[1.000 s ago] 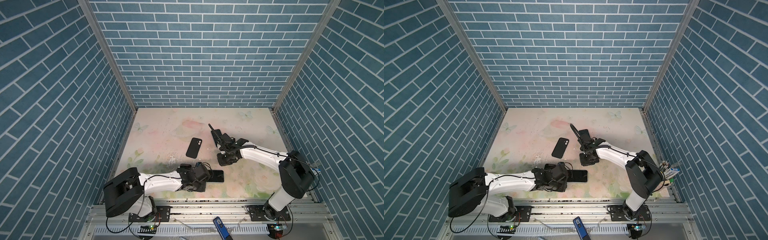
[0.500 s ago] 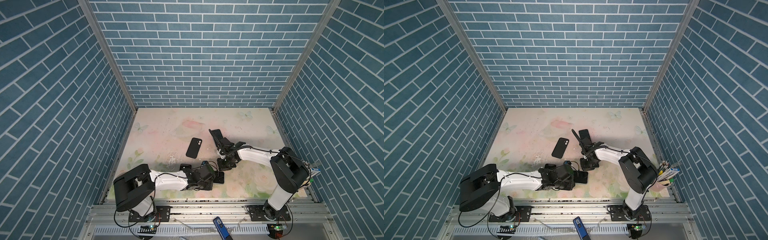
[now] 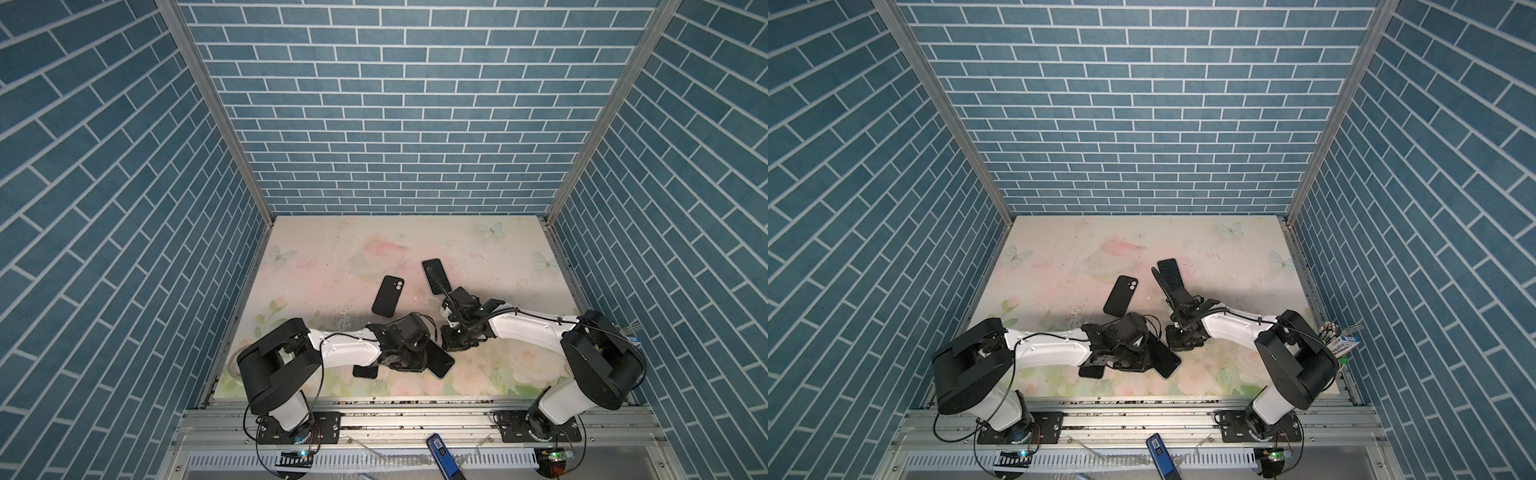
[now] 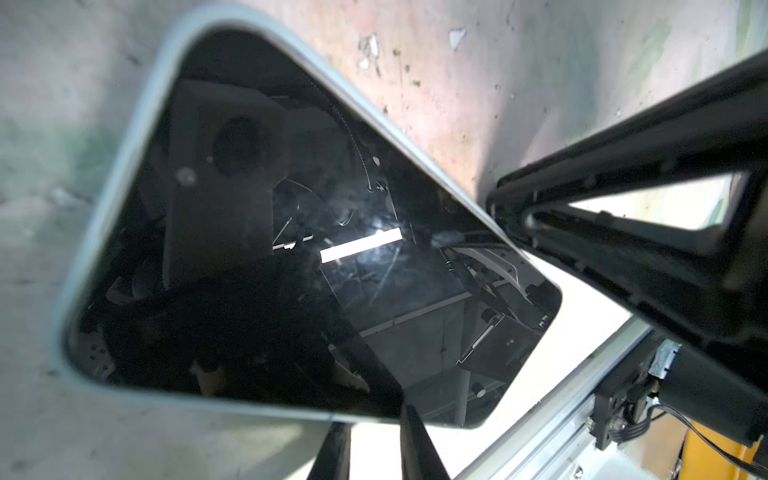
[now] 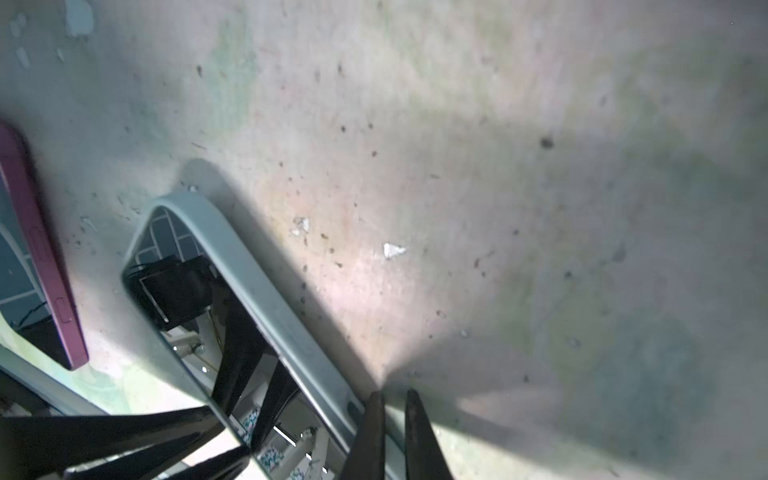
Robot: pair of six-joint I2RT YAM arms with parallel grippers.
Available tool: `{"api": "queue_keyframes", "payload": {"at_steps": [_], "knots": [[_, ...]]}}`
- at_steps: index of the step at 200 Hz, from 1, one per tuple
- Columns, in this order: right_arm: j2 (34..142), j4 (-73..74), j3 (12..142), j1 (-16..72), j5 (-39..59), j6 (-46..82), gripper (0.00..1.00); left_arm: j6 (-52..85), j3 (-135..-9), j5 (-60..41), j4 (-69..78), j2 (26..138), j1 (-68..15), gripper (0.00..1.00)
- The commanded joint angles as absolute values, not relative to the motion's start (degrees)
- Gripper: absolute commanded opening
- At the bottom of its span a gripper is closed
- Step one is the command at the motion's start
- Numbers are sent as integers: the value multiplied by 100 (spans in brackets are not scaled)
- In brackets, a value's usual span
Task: Put the phone into the phone case
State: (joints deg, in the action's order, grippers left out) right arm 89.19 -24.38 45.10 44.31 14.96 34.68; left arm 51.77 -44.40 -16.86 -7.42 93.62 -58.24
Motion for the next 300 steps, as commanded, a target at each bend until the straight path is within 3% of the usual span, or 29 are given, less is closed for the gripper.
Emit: {"api": "queue_keyframes", "payload": {"at_steps": [1, 128, 188, 234, 300], "knots": [[8799, -2190, 4326, 4800, 2151, 3956, 14, 4900, -4382, -1271, -762, 9880, -5649, 24], [7588, -2912, 3944, 4860, 1371, 4172, 16, 4518, -4920, -1535, -765, 10308, -5403, 23], [6636, -2547, 3074, 4908, 1461, 4772, 18, 4618, -4293, -1477, -780, 9749, -5440, 23], [6533, -2280, 2880, 4958, 1590, 4922, 18, 4901, -4081, -1442, -789, 9400, -5739, 23], [6460, -2386, 2922, 4962, 1552, 4884, 24, 5113, -4511, -1577, -556, 9949, -6147, 23]]}}
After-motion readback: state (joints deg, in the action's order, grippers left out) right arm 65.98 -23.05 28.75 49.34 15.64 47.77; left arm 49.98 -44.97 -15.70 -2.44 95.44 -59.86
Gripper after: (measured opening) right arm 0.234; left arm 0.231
